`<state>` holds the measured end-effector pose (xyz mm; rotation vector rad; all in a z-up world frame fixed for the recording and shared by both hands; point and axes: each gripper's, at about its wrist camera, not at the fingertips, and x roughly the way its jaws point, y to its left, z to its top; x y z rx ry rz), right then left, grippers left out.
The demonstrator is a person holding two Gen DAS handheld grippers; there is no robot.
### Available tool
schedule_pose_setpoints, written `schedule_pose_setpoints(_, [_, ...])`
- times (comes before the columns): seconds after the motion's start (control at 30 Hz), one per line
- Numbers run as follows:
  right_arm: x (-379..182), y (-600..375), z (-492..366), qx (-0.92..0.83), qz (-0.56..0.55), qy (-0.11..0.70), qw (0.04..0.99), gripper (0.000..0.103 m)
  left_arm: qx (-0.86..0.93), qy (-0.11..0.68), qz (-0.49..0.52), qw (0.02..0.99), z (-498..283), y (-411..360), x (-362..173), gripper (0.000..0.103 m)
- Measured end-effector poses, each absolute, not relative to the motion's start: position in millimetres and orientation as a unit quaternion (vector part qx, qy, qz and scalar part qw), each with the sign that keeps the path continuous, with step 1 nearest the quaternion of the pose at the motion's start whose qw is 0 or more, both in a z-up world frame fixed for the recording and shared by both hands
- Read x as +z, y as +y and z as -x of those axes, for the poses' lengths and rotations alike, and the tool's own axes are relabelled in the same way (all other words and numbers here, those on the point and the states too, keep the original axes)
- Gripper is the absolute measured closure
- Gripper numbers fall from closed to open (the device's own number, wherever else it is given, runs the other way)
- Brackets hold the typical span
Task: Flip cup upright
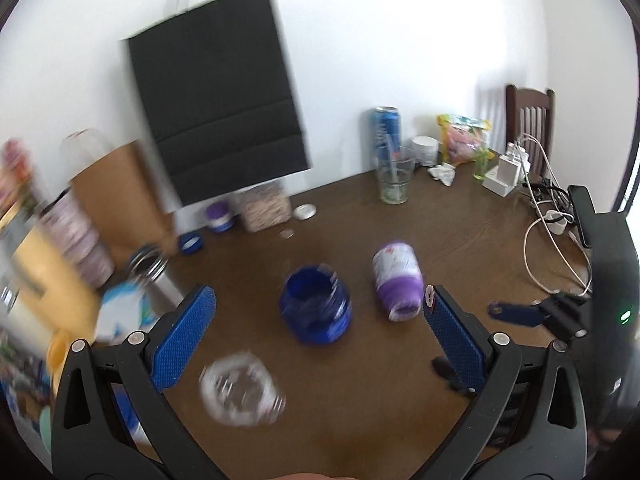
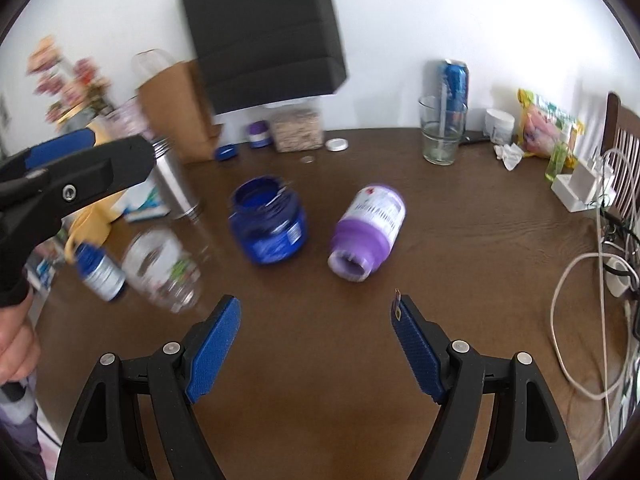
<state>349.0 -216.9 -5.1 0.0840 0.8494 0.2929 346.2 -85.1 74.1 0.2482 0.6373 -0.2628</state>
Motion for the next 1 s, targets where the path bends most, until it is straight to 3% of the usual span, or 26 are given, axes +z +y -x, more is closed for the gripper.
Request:
schedule_pose_setpoints(0.23, [-19,-222,-415,0.105,-0.069,0.418,0.900,0.022,-0.182,0.344,-0.212,0.896,-451,-150,47,0.000])
schedule_pose_setpoints(0.43, [-47,-225,-450,0.076,-0.083,0.432,0.895,0.022,-0.176,0.421,-0.172,0.873,-528,-186,2,0.000])
schedule_pose_setpoints(0.63, [-76,-226,-467,0.078,-0.091,0.446,0.887,0.022,-0.207,0.432,-0.145,0.866,-545,-178,-28,0.000])
schedule_pose_setpoints(0.73, [-83,-223,-468,0.089,-0.090,0.438,0.890,0.032,-0.215,0.447,-0.133,0.858,-548,-169,-39,0.000])
schedule_pose_setpoints(1.0, [-82,-216,-467,0.099,-0.069,0.429,0.895,0.033,-0.235,0.452,-0.080,0.857,-550,-143,-32,0.000])
